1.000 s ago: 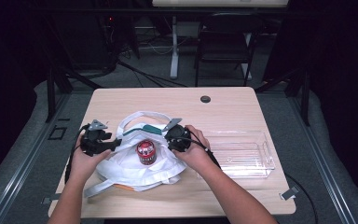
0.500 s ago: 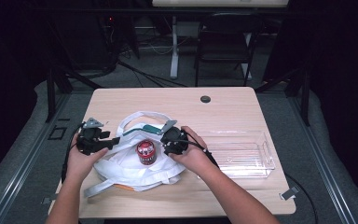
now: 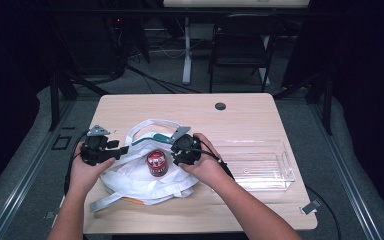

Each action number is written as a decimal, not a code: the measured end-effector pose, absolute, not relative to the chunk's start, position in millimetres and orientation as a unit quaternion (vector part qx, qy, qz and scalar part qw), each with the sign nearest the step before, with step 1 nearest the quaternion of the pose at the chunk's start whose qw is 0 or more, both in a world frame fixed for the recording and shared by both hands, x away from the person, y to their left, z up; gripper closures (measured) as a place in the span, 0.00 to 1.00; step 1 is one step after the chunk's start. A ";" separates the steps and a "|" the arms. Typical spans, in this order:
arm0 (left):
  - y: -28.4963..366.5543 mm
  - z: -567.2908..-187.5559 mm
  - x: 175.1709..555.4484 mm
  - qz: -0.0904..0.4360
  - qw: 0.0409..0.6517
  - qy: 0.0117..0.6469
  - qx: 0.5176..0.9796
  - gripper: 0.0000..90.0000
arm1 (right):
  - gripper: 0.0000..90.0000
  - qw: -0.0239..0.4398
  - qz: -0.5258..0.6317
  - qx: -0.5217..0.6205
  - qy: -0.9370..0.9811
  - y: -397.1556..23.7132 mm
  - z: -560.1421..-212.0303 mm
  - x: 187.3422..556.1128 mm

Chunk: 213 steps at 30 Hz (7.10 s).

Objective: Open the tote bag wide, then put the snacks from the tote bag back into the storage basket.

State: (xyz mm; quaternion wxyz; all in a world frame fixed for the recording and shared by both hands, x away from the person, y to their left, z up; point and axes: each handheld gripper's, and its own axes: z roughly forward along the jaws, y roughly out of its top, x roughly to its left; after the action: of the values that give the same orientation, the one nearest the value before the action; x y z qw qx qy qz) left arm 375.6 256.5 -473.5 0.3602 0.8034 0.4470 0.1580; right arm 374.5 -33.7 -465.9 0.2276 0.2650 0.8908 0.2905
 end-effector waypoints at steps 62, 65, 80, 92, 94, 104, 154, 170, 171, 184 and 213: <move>250.8 -471.9 373.3 0.173 0.345 0.438 0.812 0.53 | 0.33 0.110 0.254 0.229 0.933 41.2 -490.8 397.2; 250.8 -472.1 373.4 0.174 0.345 0.437 0.812 0.53 | 0.33 0.107 0.248 0.231 0.935 42.5 -493.0 398.4; 251.5 -472.8 373.7 0.174 0.345 0.438 0.811 0.53 | 0.29 0.098 0.239 0.245 0.935 46.1 -499.8 407.9; 251.5 -473.3 373.9 0.171 0.344 0.440 0.812 0.53 | 0.27 0.093 0.221 0.247 0.939 50.5 -508.9 410.6; 250.7 -474.4 374.0 0.175 0.347 0.442 0.809 0.53 | 0.27 0.091 0.217 0.247 0.940 50.9 -510.2 411.1; 251.9 -474.6 374.1 0.175 0.346 0.442 0.809 0.53 | 0.27 0.083 0.208 0.252 0.941 53.2 -515.5 414.4; 254.1 -474.1 374.0 0.174 0.343 0.442 0.810 0.53 | 0.28 0.089 0.213 0.253 0.940 56.6 -507.9 408.9; 254.7 -474.3 374.1 0.180 0.347 0.444 0.806 0.53 | 0.28 0.088 0.222 0.246 0.940 59.8 -488.0 400.4; 254.8 -474.3 374.1 0.180 0.347 0.444 0.806 0.52 | 0.28 0.089 0.221 0.245 0.940 60.0 -486.4 399.7; 256.0 -473.0 374.2 0.183 0.347 0.441 0.807 0.49 | 0.28 0.089 0.222 0.224 0.945 59.8 -467.0 390.9; 250.6 -466.1 378.0 0.183 0.363 0.433 0.804 0.49 | 0.28 0.102 0.235 0.212 0.943 43.1 -425.6 376.0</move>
State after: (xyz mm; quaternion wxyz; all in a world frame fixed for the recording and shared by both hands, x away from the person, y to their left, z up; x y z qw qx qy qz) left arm 378.0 250.6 -466.1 0.3632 0.8045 0.4328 0.1834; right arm 376.0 43.1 -425.6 0.1020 0.2118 0.9433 0.2345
